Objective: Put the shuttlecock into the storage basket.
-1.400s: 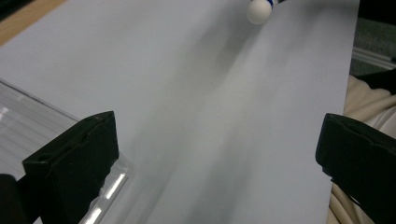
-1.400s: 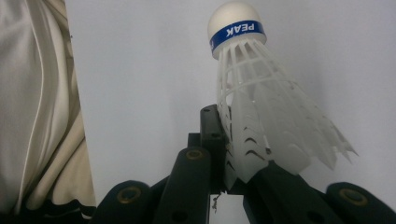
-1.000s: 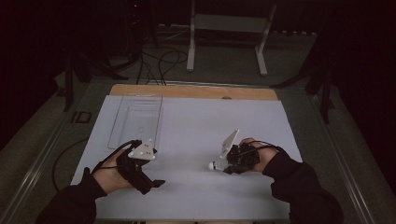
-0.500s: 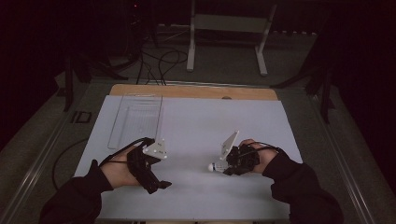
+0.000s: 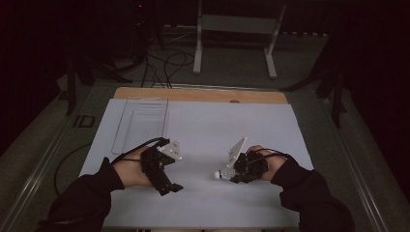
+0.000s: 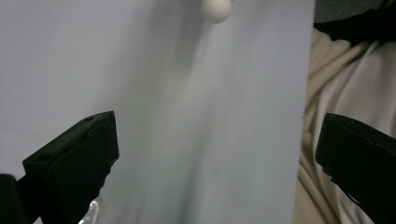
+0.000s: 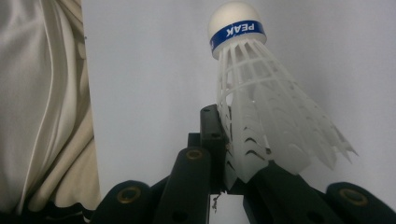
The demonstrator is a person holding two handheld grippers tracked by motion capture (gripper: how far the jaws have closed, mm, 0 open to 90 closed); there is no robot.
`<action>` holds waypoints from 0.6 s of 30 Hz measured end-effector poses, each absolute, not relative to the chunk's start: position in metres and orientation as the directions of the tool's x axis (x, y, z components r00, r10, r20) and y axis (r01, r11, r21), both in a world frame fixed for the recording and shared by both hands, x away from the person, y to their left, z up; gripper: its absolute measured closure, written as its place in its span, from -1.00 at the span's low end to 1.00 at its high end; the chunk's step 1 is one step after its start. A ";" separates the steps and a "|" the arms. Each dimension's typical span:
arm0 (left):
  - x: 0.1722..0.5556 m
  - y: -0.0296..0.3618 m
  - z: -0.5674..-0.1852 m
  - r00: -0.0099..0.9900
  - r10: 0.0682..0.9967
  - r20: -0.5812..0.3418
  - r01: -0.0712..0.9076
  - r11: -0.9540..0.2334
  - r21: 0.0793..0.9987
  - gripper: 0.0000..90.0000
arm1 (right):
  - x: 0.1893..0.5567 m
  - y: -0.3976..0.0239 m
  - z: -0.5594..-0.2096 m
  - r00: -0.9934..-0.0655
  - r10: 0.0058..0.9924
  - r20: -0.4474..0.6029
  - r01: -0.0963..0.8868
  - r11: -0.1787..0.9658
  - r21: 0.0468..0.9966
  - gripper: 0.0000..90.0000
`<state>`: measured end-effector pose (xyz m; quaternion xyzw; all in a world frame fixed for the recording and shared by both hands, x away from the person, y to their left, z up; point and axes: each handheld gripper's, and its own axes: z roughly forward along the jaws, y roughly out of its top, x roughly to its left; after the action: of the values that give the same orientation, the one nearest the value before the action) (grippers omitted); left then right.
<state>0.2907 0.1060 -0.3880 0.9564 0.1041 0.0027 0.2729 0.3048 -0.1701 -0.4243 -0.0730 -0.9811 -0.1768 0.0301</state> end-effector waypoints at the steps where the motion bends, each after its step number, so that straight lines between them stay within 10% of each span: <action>1: 0.292 0.104 -0.388 0.979 0.198 -0.053 0.196 -0.830 0.522 -1.00 | 0.305 -0.170 -0.424 -0.988 0.131 0.083 0.152 0.927 0.344 0.99; 18: 0.300 0.072 -0.386 0.990 0.139 -0.039 0.141 -0.867 0.478 -0.94 | 0.303 -0.169 -0.425 -0.988 0.128 0.090 0.152 0.921 0.358 0.99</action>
<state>0.2996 0.0715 -0.3862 0.9662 0.0722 -0.0019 0.2476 0.3027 -0.1688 -0.4254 -0.0715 -0.9796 -0.1849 0.0323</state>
